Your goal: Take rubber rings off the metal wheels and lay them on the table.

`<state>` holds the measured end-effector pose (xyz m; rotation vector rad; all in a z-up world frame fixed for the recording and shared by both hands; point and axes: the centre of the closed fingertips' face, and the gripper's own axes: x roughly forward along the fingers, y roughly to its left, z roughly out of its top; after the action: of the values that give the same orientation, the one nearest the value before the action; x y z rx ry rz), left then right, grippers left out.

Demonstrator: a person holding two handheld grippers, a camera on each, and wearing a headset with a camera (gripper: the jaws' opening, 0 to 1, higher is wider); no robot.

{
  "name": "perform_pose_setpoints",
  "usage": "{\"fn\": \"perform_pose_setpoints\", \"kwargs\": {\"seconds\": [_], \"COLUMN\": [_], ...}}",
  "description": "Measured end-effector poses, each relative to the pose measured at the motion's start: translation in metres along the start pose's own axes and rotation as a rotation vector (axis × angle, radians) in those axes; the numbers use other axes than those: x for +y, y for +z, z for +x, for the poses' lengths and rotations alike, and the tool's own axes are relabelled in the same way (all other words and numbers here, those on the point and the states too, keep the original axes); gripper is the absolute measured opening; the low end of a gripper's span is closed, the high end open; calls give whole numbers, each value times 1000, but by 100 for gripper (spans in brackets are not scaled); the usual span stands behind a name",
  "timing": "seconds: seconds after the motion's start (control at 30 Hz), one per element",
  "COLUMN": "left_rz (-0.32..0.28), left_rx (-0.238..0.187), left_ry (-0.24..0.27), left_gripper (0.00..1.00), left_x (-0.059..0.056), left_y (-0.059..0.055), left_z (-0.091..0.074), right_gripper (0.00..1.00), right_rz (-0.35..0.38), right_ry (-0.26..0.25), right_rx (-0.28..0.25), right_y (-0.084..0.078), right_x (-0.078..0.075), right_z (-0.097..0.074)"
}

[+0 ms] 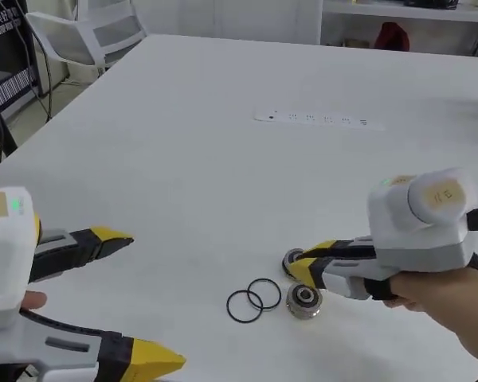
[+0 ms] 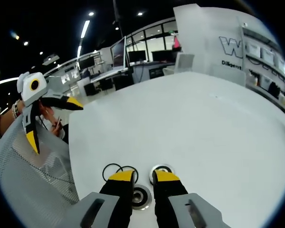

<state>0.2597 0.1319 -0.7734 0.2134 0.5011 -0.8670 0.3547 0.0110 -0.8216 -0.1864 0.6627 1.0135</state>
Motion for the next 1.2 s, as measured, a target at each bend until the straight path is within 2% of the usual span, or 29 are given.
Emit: {"fn": "perform_pose_setpoints", "kwargs": {"seconds": [0.17, 0.23, 0.37, 0.5, 0.67, 0.83, 0.93, 1.07, 1.2], "left_rz": [14, 39, 110, 149, 213, 263, 307, 293, 289], "left_rx": [-40, -43, -54, -72, -84, -113, -162, -163, -174], "left_ry": [-24, -39, -66, -83, -109, -146, -168, -172, -193], "left_gripper": [94, 93, 93, 92, 90, 85, 81, 74, 69], "left_x": [-2, -3, -3, 2, 9, 10, 12, 19, 20], "left_y": [21, 28, 50, 67, 90, 112, 127, 131, 128], "left_z": [3, 6, 12, 18, 36, 55, 71, 95, 119], "right_gripper": [13, 13, 13, 13, 13, 13, 13, 13, 13], "right_rz": [26, 37, 76, 110, 147, 169, 165, 161, 180], "right_ry": [-40, -46, -76, -94, -123, -133, -133, -134, -137], "right_rx": [-15, -19, -29, -31, -8, 6, 15, 26, 20], "right_y": [1, 1, -2, -6, -20, -25, -29, -33, -34], "right_x": [-13, -16, -29, -38, -49, -51, -52, -52, -54], "right_z": [-6, -7, -12, -15, -19, -20, -18, -17, -18]}}
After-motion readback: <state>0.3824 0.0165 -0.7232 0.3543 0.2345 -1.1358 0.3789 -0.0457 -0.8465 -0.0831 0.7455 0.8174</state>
